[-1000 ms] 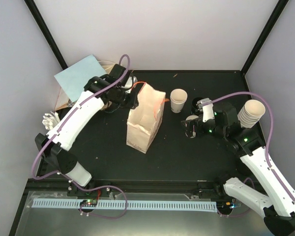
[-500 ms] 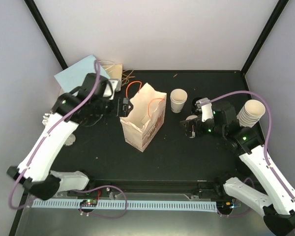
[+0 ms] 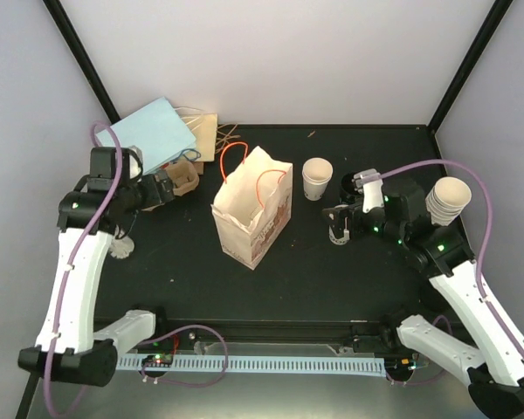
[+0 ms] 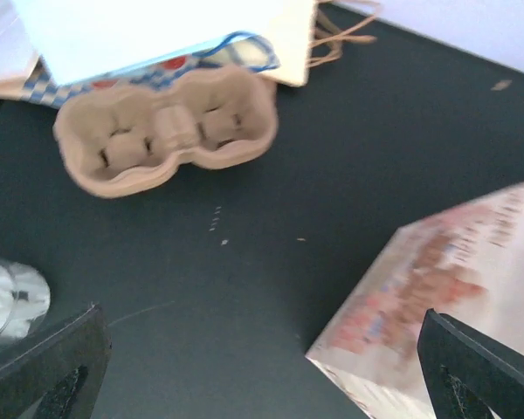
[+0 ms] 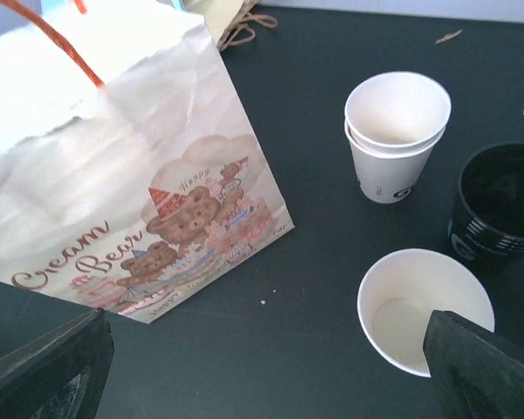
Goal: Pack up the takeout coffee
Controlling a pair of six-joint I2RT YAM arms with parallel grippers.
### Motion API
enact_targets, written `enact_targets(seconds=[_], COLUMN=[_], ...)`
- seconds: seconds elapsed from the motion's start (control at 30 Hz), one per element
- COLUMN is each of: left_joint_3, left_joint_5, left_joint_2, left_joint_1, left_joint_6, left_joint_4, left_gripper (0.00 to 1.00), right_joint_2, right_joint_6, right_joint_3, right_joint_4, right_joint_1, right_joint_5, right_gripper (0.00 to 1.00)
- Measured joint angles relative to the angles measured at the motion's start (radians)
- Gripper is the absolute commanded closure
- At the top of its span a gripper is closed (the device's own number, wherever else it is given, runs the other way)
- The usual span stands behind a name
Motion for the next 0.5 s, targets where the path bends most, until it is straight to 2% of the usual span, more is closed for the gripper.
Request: enact_targets(seconds=[0.13,0.23,0.33,0.5], left_joint_3=[-0.130,-0.168,-0.156,-0.047], left_joint_5=[0.040,0.058,0.077,0.075], left_joint_2=[0.063,0.145,0.264,0.530], left_joint_1=[0.144,0.200,0.216,0.215], left_joint_6=[0.000,0.000,0.002,-0.024], left_joint_4=[0.093,0.156,0.214,0.242], left_gripper=[0.01,0.01,0.01,0.01], right_joint_2=[-0.046,-0.074,-0.093,-0.112], right_joint_6=[0.012,0.019,0.030,0.039], right_joint_3=[0.006,0.006,0.006,-0.007], right_joint_4=[-0.001,-0.005,-0.008,-0.007], right_joint_1=[0.000,0.000,0.000,0.000], right_joint_5=[0.008,0.008,0.006,-0.001], right_gripper=[0.00,0.00,0.00,0.00])
